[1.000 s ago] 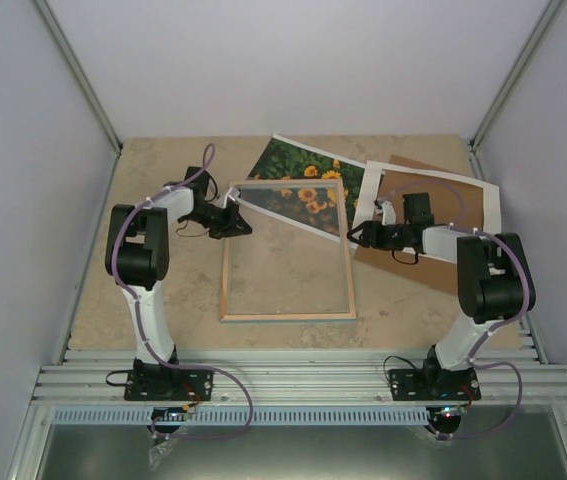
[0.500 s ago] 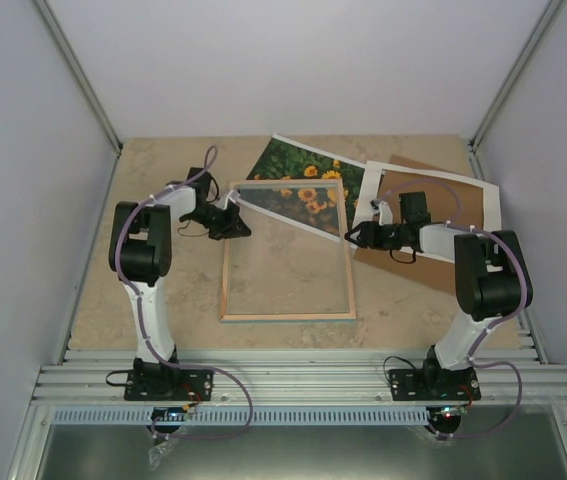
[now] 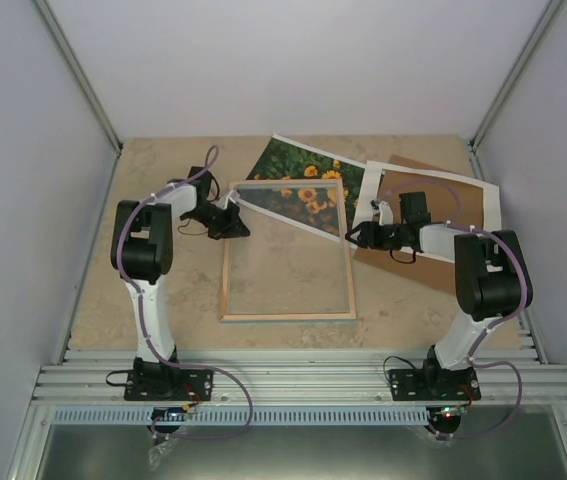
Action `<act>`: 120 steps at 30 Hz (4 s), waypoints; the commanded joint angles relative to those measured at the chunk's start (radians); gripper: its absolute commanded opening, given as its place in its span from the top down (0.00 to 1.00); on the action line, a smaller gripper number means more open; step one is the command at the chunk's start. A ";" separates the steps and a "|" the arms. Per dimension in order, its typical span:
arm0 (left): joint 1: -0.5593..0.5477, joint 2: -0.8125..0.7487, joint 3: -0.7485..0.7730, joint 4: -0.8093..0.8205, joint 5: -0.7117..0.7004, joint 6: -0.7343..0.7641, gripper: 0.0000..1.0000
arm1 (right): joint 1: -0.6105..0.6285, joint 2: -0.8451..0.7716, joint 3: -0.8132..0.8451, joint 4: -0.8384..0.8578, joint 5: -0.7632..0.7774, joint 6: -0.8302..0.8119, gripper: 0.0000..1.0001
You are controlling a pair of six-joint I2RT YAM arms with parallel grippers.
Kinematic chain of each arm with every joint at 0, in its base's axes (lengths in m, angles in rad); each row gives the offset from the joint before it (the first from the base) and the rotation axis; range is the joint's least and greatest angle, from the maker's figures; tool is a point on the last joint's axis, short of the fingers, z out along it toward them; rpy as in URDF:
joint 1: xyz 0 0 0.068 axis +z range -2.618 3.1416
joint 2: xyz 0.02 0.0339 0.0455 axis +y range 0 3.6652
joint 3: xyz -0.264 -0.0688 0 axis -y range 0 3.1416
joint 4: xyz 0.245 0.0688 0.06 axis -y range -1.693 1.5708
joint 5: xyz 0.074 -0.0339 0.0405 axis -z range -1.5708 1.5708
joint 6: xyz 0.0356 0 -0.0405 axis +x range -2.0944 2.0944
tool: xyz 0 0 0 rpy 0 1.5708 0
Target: Put the photo into the frame
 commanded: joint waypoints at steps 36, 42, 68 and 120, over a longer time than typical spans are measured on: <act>0.005 -0.015 -0.003 -0.089 -0.271 0.031 1.00 | 0.004 -0.037 0.009 0.005 0.017 -0.010 0.44; 0.005 -0.013 0.001 -0.092 -0.268 0.032 1.00 | 0.004 -0.035 0.009 0.006 0.017 -0.009 0.44; -0.028 0.013 0.045 -0.121 -0.269 0.069 1.00 | 0.034 0.016 0.070 0.040 0.000 -0.002 0.46; 0.061 -0.017 -0.070 -0.055 0.361 -0.059 1.00 | 0.034 0.022 0.001 0.060 0.043 0.023 0.51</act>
